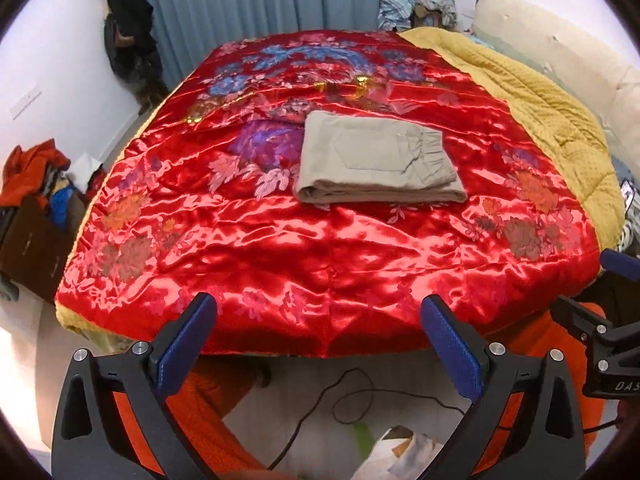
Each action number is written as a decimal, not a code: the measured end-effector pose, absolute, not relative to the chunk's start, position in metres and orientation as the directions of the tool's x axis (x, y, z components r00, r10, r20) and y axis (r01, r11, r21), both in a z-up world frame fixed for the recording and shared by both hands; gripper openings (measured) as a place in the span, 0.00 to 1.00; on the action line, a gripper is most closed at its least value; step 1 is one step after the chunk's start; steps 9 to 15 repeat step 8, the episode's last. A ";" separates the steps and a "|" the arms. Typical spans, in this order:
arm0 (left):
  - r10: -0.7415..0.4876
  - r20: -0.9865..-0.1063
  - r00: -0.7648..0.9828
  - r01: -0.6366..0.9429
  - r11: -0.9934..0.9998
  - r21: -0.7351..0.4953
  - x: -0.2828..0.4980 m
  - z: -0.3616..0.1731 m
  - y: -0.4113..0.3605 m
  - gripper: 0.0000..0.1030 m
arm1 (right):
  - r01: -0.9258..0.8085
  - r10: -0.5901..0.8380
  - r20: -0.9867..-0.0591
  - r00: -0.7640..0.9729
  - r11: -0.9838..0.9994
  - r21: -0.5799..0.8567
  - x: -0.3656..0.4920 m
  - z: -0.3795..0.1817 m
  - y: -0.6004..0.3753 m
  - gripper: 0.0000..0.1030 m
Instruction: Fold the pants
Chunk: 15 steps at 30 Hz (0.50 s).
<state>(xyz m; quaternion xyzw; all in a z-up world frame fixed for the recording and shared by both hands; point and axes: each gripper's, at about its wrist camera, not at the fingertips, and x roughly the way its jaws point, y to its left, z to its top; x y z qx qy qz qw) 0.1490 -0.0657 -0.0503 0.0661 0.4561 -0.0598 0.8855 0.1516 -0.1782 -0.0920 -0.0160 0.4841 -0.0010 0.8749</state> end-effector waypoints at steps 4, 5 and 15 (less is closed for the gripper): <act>-0.056 -0.816 0.575 0.169 0.984 0.052 0.147 -0.050 -0.066 0.99 | -0.009 -0.018 -0.847 0.531 1.000 -0.027 0.153 -0.092 -0.179 0.99; -0.054 -0.813 0.580 0.166 0.985 0.054 0.146 -0.050 -0.066 0.99 | -0.010 -0.018 -0.846 0.533 1.000 -0.028 0.153 -0.091 -0.180 0.99; -0.045 -0.802 0.595 0.167 0.984 0.068 0.143 -0.046 -0.067 0.99 | -0.013 -0.020 -0.840 0.542 0.999 -0.032 0.152 -0.088 -0.179 0.99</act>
